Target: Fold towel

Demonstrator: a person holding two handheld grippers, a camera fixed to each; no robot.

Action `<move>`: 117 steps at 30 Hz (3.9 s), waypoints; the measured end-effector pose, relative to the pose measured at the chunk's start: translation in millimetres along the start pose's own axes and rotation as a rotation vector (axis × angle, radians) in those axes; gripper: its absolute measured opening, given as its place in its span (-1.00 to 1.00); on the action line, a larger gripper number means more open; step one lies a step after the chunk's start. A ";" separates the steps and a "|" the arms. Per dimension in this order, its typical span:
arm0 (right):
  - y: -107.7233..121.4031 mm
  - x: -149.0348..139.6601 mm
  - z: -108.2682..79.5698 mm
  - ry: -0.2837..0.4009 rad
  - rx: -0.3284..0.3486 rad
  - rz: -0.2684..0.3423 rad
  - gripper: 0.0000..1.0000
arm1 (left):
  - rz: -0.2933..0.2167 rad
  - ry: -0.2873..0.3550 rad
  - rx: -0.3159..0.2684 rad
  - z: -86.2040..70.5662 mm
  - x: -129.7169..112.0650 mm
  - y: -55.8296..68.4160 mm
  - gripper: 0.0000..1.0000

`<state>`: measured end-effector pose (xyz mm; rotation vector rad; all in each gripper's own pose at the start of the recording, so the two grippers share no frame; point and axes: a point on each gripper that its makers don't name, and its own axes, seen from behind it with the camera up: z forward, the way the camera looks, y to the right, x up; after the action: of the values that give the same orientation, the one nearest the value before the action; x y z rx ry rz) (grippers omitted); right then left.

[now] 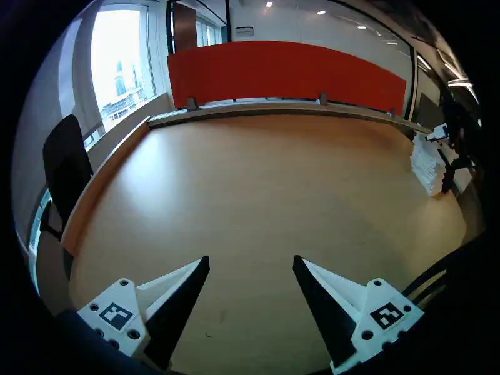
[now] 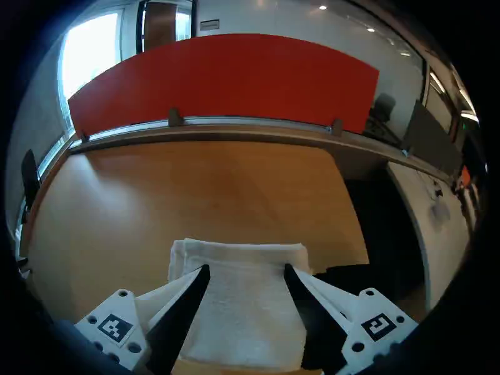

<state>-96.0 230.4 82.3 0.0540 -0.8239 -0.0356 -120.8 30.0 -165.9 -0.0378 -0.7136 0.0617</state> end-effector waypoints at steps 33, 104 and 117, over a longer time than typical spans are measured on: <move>-3.8 -7.2 5.2 0.003 -0.010 0.003 0.84 | 0.011 0.001 0.014 -7.6 0.6 -10.4 0.99; -4.7 59.1 -168.4 0.699 -0.315 0.124 0.88 | 0.010 0.098 -0.018 0.7 45.1 -5.9 0.99; -27.8 68.3 -180.1 0.709 -0.278 0.107 0.88 | -0.025 0.175 -0.001 1.4 74.9 -17.7 0.99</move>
<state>82.3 205.2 8.6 -0.2302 -0.1075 -0.0266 -64.5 17.5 -115.0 -0.0351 -0.5391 0.0332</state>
